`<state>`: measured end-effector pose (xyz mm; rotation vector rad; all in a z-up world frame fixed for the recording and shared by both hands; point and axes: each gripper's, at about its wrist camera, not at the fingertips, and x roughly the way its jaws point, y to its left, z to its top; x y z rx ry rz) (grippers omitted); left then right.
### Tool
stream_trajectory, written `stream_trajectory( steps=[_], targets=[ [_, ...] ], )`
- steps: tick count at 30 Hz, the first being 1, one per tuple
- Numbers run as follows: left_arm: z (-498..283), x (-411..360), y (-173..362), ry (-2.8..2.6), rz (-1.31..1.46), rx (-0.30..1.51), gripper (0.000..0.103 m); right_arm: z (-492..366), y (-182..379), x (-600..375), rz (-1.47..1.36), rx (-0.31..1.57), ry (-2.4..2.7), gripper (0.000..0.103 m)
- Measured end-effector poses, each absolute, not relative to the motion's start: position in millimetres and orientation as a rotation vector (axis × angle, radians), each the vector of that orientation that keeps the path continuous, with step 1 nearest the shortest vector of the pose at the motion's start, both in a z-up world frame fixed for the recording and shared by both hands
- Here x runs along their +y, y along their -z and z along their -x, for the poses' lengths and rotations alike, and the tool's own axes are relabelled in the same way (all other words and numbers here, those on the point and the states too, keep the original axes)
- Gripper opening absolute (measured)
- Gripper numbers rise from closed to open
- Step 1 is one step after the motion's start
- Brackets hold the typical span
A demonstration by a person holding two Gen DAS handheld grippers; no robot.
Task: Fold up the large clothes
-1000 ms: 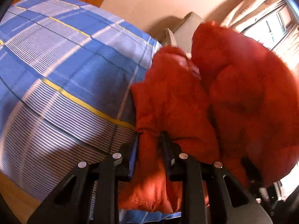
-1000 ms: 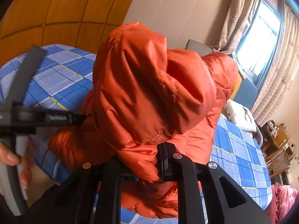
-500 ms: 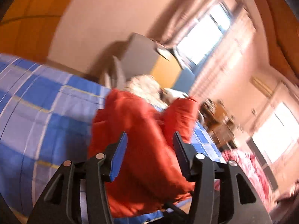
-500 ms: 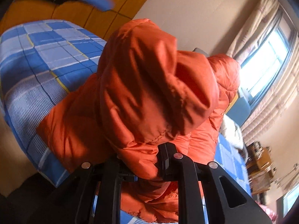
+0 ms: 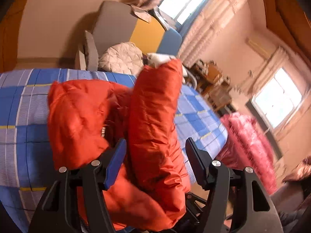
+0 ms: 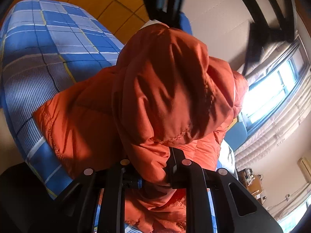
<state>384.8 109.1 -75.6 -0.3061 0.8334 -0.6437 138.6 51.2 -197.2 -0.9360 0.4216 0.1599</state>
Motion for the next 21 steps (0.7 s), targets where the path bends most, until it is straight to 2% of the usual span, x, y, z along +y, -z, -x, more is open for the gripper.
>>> stream_trajectory(
  steps=[3,4,5,9,12,21],
  targets=[
    [-393,96,86,0.62,0.226,0.884,0.061,-136,199,50,0.951,0.411,-0.164,0.018],
    [-395,94,89,0.608,0.219,0.894,0.057,-136,198,49,0.949,0.41,-0.168,0.018],
    [-398,94,91,0.604,0.211,0.901,0.042,-135,198,48,0.948,0.41,-0.171,0.018],
    [-403,105,101,0.611,0.252,0.882,0.018,-130,199,41,0.922,0.414,-0.201,0.026],
    [-403,117,115,0.597,0.318,0.853,0.012,-126,192,35,0.85,0.427,-0.249,0.034],
    [-398,124,140,0.549,0.408,0.789,0.011,-124,171,12,0.684,0.48,-0.311,0.034]
  ],
)
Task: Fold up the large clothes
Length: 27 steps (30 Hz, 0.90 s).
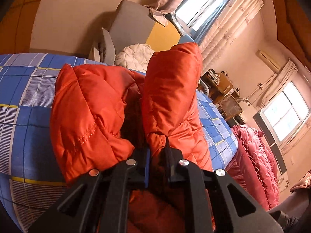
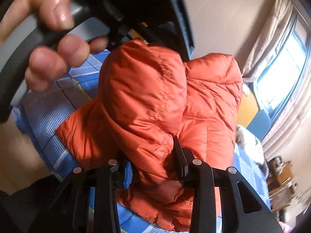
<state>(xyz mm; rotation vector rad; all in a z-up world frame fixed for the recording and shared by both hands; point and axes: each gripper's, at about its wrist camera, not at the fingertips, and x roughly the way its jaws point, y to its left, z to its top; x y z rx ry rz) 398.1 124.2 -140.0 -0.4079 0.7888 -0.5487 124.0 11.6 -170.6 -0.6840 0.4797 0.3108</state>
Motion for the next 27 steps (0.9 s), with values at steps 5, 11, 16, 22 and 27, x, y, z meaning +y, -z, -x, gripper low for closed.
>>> stream_trajectory(
  steps=[5,11,16,22,27],
  targets=[
    [-394,122,142,0.534,0.383,0.777,0.011,-122,166,6,0.656,0.488,-0.326,0.034],
    [-389,121,138,0.515,0.362,0.758,0.011,-130,158,1,0.624,0.503,-0.344,0.034],
    [-383,119,137,0.502,0.358,0.741,0.011,-131,162,0,0.615,0.507,-0.352,0.036],
    [-379,120,139,0.492,0.362,0.721,0.011,-140,161,-2,0.598,0.522,-0.354,0.036],
    [-376,120,139,0.484,0.353,0.709,0.011,-144,159,-4,0.59,0.527,-0.354,0.036]
  ],
)
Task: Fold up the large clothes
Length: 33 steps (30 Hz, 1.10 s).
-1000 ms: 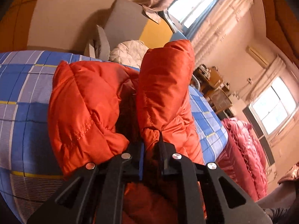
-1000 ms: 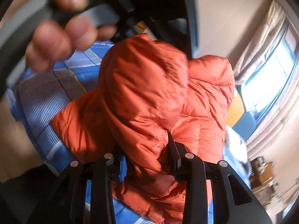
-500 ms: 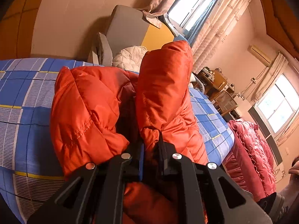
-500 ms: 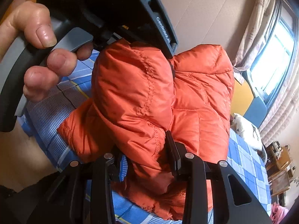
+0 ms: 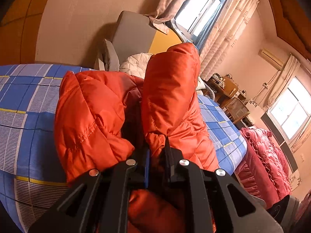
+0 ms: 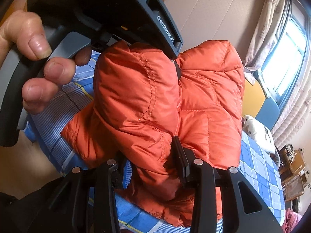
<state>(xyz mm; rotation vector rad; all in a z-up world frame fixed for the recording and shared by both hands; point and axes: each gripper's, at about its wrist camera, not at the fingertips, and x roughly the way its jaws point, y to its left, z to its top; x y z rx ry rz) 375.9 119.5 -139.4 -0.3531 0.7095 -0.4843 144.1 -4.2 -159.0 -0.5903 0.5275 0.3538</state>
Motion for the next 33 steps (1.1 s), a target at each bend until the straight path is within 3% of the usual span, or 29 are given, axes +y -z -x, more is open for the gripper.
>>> stream_trajectory(
  steps=[33],
  targets=[
    [-375,127,142,0.488,0.406,0.719,0.012,-190,141,-29,0.503,0.602,-0.39,0.036]
  ],
)
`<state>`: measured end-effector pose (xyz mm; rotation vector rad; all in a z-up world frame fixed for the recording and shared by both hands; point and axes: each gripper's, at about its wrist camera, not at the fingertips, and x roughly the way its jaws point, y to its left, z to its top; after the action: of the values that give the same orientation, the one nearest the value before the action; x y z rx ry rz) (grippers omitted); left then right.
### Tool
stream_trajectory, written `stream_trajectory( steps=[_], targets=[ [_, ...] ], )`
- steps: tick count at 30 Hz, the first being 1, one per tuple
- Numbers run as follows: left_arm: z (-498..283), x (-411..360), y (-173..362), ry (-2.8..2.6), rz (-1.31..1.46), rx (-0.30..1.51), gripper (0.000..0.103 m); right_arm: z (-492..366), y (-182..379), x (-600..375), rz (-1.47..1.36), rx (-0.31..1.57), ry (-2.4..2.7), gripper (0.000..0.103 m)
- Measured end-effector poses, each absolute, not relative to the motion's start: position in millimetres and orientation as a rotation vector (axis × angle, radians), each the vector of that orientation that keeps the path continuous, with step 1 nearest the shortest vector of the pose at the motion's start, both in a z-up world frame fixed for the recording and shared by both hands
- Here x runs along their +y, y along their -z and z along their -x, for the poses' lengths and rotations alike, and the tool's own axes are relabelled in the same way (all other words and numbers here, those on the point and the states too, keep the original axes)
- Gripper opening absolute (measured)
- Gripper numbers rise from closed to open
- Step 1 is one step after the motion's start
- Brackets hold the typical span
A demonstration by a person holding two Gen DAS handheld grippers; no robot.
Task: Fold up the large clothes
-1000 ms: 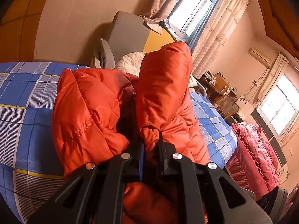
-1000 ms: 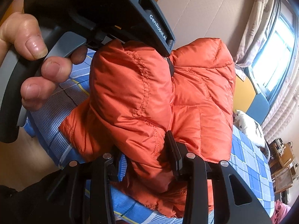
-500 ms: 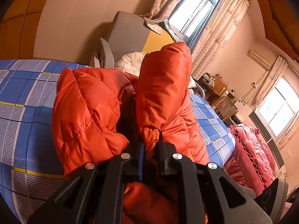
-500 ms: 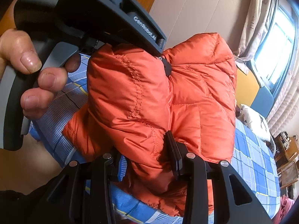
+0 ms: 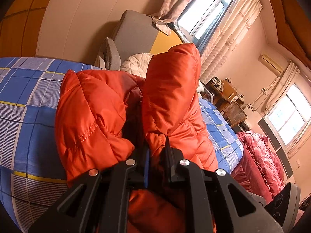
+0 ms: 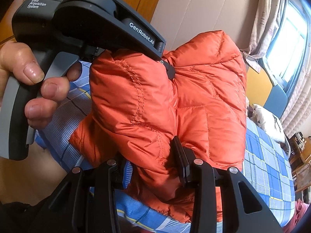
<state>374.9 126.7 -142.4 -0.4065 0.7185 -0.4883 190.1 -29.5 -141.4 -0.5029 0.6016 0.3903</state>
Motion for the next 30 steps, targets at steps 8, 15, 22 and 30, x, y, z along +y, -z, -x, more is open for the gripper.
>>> stream_trajectory(
  steps=[8,15,22,30],
  targets=[
    [-370,132,146,0.471,0.433,0.705,0.012,-194,143,-35,0.479,0.617,-0.411,0.036],
    [-361,134,151,0.434,0.448,0.679,0.012,-204,140,-49,0.424,0.641,-0.433,0.036],
    [-351,130,150,0.368,0.437,0.668,0.017,-221,138,-62,0.391,0.652,-0.449,0.036],
    [-327,129,144,0.247,0.424,0.666,0.042,-231,137,-74,0.385,0.655,-0.486,0.036]
  ],
)
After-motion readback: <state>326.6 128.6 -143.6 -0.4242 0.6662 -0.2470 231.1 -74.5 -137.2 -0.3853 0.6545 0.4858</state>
